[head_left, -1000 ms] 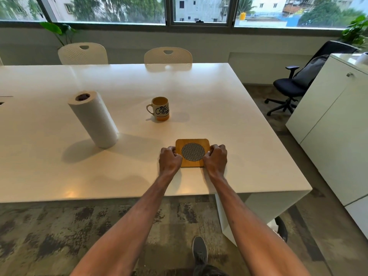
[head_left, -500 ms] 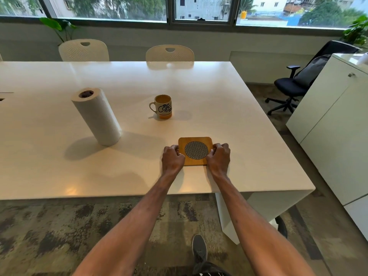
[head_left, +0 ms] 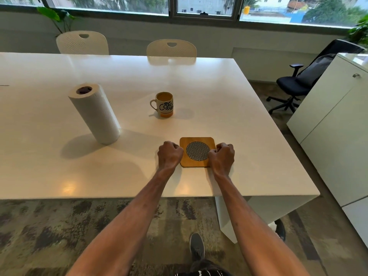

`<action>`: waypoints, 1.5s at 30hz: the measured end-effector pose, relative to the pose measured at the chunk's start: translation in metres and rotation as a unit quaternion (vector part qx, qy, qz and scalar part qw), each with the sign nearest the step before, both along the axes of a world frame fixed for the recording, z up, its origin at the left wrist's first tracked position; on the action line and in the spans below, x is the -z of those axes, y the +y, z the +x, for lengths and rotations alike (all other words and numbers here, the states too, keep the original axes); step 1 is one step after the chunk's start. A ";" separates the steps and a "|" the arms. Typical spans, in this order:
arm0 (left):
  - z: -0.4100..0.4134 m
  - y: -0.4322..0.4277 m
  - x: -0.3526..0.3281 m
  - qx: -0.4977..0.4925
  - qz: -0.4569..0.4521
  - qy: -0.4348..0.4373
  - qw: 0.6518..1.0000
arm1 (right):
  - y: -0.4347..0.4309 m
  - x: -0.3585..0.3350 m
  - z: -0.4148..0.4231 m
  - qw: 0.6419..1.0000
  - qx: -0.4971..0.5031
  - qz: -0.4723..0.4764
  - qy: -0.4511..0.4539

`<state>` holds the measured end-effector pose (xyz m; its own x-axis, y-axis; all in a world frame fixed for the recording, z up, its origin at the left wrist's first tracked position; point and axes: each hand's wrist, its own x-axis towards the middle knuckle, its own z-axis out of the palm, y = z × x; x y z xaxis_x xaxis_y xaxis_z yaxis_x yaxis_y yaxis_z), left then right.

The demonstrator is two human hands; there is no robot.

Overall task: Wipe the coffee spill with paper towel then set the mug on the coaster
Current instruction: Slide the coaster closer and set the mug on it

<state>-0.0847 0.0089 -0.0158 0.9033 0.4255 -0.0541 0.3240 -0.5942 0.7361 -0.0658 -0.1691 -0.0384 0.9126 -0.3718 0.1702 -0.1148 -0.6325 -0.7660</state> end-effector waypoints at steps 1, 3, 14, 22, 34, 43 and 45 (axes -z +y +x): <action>0.003 0.003 -0.001 -0.013 0.002 -0.004 1.000 | 0.001 -0.002 0.003 1.000 0.020 0.021 -0.002; 0.010 0.009 -0.002 -0.037 -0.002 -0.022 0.999 | 0.002 -0.007 0.010 0.996 0.055 0.067 -0.018; 0.077 0.043 -0.013 -0.095 -0.008 -0.154 0.983 | 0.041 -0.037 0.096 0.974 -0.222 -0.020 -0.039; 0.153 0.082 -0.017 -0.178 -0.043 -0.197 0.963 | 0.091 -0.050 0.180 0.947 -0.322 -0.019 0.003; 0.214 0.107 -0.003 -0.158 -0.060 -0.132 0.977 | 0.129 -0.040 0.253 0.903 -0.423 0.011 0.070; 0.217 0.106 0.000 -0.147 -0.104 -0.143 0.973 | 0.128 -0.038 0.253 0.904 -0.425 0.037 0.044; 0.216 0.107 -0.001 -0.141 -0.112 -0.148 0.972 | 0.128 -0.040 0.254 0.903 -0.427 0.028 0.042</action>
<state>0.1317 0.1156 -0.0152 0.7424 0.6663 0.0699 0.2059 -0.3261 0.9226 0.1882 -0.0409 0.0018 0.8790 0.4682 0.0905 0.3383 -0.4784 -0.8103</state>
